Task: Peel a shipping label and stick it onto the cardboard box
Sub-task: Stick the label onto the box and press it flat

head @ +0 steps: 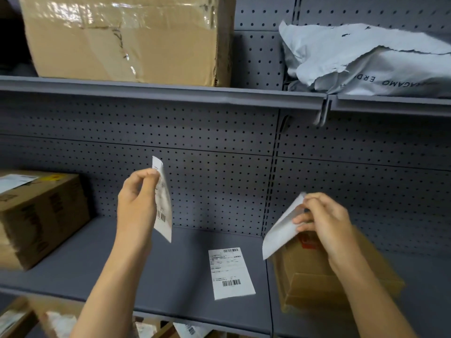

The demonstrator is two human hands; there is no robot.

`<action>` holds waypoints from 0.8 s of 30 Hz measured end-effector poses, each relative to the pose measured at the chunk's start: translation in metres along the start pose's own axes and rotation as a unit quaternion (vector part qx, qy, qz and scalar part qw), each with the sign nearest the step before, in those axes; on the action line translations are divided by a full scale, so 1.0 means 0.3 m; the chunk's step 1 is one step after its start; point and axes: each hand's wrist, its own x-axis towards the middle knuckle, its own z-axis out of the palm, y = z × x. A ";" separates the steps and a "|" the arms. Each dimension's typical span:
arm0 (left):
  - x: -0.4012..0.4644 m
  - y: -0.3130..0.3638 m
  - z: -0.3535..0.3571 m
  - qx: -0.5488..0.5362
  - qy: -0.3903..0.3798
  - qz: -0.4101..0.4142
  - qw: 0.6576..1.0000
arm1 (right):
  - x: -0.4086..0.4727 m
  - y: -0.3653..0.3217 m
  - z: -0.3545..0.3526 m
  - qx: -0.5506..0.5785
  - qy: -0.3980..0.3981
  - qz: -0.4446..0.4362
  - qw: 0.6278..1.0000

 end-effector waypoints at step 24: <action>-0.030 -0.133 -0.050 0.066 -0.036 -0.067 0.995 | -0.061 0.237 0.375 -0.406 -0.147 -0.085 0.898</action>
